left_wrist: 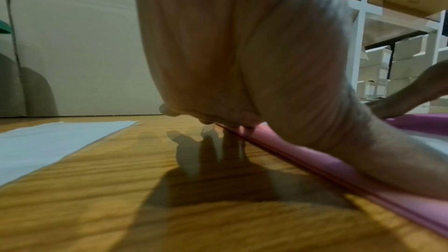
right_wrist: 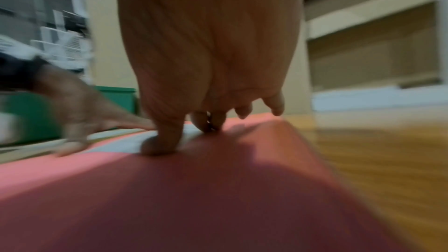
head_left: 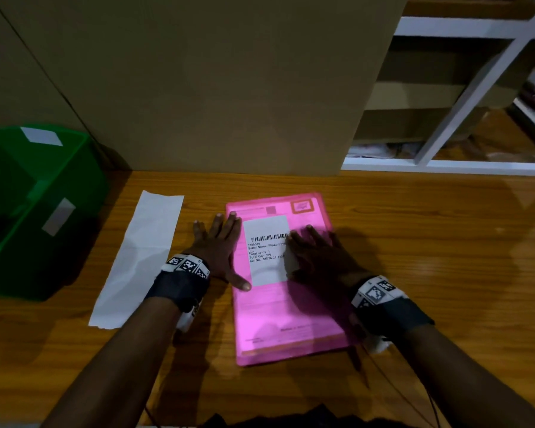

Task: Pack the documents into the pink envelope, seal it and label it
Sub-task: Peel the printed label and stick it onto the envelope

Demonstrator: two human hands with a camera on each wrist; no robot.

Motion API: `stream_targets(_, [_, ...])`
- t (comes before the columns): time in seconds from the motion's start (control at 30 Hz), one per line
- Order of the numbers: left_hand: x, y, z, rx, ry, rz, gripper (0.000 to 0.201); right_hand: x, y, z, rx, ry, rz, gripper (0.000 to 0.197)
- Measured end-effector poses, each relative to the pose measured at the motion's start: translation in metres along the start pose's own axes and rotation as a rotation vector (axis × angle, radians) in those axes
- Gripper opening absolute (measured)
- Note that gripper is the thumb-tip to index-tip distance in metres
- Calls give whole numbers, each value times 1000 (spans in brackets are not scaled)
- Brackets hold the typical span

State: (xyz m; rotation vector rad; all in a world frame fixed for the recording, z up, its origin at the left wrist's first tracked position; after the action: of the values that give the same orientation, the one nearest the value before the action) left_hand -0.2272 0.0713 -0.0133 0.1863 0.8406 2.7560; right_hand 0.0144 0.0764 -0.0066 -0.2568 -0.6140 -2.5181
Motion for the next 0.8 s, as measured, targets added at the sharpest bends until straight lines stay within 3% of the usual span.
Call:
stream_targets(0.1, [0, 0, 0, -19, -8, -2, 158, 18, 0, -12, 22, 77, -10, 68])
stream_targets(0.2, [1, 0, -1, -27, -14, 0, 158, 35, 6, -21, 50, 64, 46, 81])
stream_targets(0.33, [3, -1, -2, -43, -31, 3, 159, 49, 18, -34, 15, 176, 185, 57])
stream_targets(0.43, [4, -1, -3, -56, -41, 6, 160, 52, 27, -37, 52, 126, 291, 75])
stream_targets(0.67, [3, 1, 0, -83, -49, -4, 156, 56, 9, -23, 113, 86, 244, 86])
stream_targets(0.8, [3, 4, 0, -88, -77, -9, 155, 57, -12, -5, 145, 91, 187, 53])
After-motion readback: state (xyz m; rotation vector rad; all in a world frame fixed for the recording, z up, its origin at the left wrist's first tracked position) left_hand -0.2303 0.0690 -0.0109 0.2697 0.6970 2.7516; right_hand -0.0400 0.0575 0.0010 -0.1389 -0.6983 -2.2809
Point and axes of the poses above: each hand's wrist, its own y-axis away from the middle knuckle, its own z-axis out of the back of the hand, x = y × z, the point moved 3 cm from there along -y, towards the middle knuckle, and after that the axes turned 12 degrees about -y, right-handed, at the moved point
